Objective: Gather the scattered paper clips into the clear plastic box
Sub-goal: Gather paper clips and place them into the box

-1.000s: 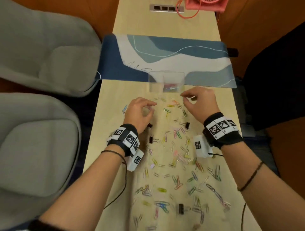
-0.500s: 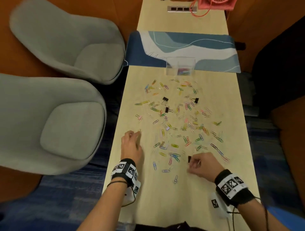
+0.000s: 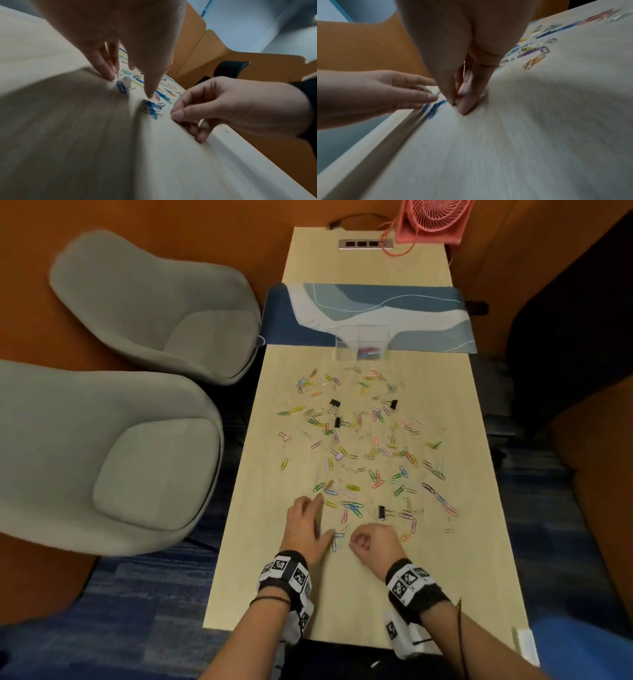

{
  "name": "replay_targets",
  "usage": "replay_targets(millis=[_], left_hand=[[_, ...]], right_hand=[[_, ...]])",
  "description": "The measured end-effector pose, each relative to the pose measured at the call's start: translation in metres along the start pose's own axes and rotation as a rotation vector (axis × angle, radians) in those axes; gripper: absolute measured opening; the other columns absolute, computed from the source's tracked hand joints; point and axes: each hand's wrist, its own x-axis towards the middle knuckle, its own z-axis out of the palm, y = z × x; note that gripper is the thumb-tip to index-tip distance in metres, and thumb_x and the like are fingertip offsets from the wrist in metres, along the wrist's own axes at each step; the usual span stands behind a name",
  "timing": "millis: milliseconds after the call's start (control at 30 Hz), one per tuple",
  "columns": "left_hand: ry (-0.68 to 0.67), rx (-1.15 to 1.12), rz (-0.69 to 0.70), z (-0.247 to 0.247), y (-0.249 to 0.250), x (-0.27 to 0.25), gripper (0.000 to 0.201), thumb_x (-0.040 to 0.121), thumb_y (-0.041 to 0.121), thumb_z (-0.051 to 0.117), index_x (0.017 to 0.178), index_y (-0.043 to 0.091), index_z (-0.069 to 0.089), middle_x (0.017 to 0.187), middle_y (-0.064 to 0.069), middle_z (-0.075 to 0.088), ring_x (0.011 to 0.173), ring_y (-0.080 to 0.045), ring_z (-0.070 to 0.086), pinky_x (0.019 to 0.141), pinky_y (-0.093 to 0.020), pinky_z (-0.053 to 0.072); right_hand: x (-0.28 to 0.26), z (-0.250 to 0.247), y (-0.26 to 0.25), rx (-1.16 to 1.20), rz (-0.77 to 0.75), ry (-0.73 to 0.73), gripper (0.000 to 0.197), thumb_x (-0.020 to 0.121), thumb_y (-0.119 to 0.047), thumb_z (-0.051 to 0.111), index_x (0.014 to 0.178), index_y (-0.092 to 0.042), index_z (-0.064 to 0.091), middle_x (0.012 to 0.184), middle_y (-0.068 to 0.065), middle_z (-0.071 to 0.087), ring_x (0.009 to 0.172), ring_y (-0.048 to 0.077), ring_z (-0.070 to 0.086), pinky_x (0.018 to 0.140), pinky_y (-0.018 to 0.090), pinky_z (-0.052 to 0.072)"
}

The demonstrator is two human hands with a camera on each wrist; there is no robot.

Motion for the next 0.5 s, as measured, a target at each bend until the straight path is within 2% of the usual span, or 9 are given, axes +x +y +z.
replay_targets(millis=[100, 167, 233, 267, 333, 400, 500], left_hand=[[-0.096, 0.071, 0.047, 0.001, -0.005, 0.003, 0.097, 0.068, 0.046, 0.081, 0.149, 0.026, 0.031, 0.134, -0.001, 0.032, 0.121, -0.017, 0.034, 0.105, -0.026, 0.033], [-0.123, 0.101, 0.058, 0.0, -0.01, 0.005, 0.096, 0.069, 0.047, 0.081, 0.149, 0.026, 0.031, 0.135, -0.001, 0.032, 0.122, -0.019, 0.035, 0.105, -0.029, 0.036], [-0.089, 0.102, 0.071, 0.002, -0.017, 0.008, 0.083, 0.078, 0.042, 0.076, 0.147, 0.021, 0.036, 0.132, -0.002, 0.036, 0.118, -0.018, 0.042, 0.103, -0.027, 0.038], [-0.061, 0.086, 0.081, 0.001, -0.018, 0.009, 0.074, 0.082, 0.037, 0.074, 0.145, 0.018, 0.041, 0.128, -0.001, 0.039, 0.113, -0.017, 0.046, 0.101, -0.026, 0.04], [0.005, 0.023, 0.104, 0.002, -0.02, 0.015, 0.054, 0.086, 0.025, 0.071, 0.135, 0.013, 0.053, 0.113, 0.004, 0.043, 0.096, -0.013, 0.052, 0.093, -0.024, 0.046], [0.069, -0.043, 0.124, 0.001, -0.022, 0.022, 0.032, 0.088, 0.016, 0.068, 0.12, 0.011, 0.064, 0.099, 0.007, 0.044, 0.083, -0.01, 0.051, 0.083, -0.024, 0.05], [0.107, -0.071, 0.163, 0.001, -0.023, 0.034, 0.018, 0.09, 0.013, 0.066, 0.106, 0.012, 0.073, 0.089, 0.004, 0.052, 0.076, -0.013, 0.057, 0.076, -0.031, 0.054]], right_hand=[[-0.01, -0.023, 0.011, -0.033, 0.116, 0.184, 0.01, 0.07, -0.013, 0.07, 0.071, -0.023, 0.07, 0.064, -0.009, 0.062, 0.06, 0.006, 0.055, 0.063, 0.016, 0.042], [-0.021, -0.038, 0.026, -0.052, 0.223, 0.239, 0.017, 0.069, -0.013, 0.073, 0.084, -0.022, 0.069, 0.081, -0.008, 0.059, 0.071, 0.01, 0.055, 0.069, 0.018, 0.042], [-0.029, -0.043, 0.039, -0.083, 0.28, 0.23, 0.031, 0.069, -0.014, 0.076, 0.099, -0.018, 0.068, 0.096, -0.003, 0.055, 0.079, 0.011, 0.055, 0.076, 0.018, 0.041], [-0.032, -0.042, 0.041, -0.086, 0.276, 0.235, 0.032, 0.07, -0.012, 0.075, 0.102, -0.014, 0.069, 0.098, -0.001, 0.055, 0.08, 0.012, 0.054, 0.077, 0.017, 0.042], [-0.032, -0.033, 0.039, -0.073, 0.246, 0.261, 0.026, 0.074, -0.008, 0.07, 0.1, -0.01, 0.071, 0.098, 0.0, 0.057, 0.077, 0.012, 0.055, 0.078, 0.018, 0.044], [-0.03, -0.017, 0.028, -0.069, 0.195, 0.248, 0.019, 0.077, -0.008, 0.069, 0.095, -0.01, 0.074, 0.094, -0.001, 0.058, 0.075, 0.011, 0.057, 0.078, 0.024, 0.051], [-0.019, 0.005, 0.008, -0.062, 0.093, 0.194, 0.014, 0.079, -0.009, 0.069, 0.092, -0.011, 0.074, 0.094, -0.003, 0.059, 0.076, 0.012, 0.061, 0.078, 0.029, 0.054]])
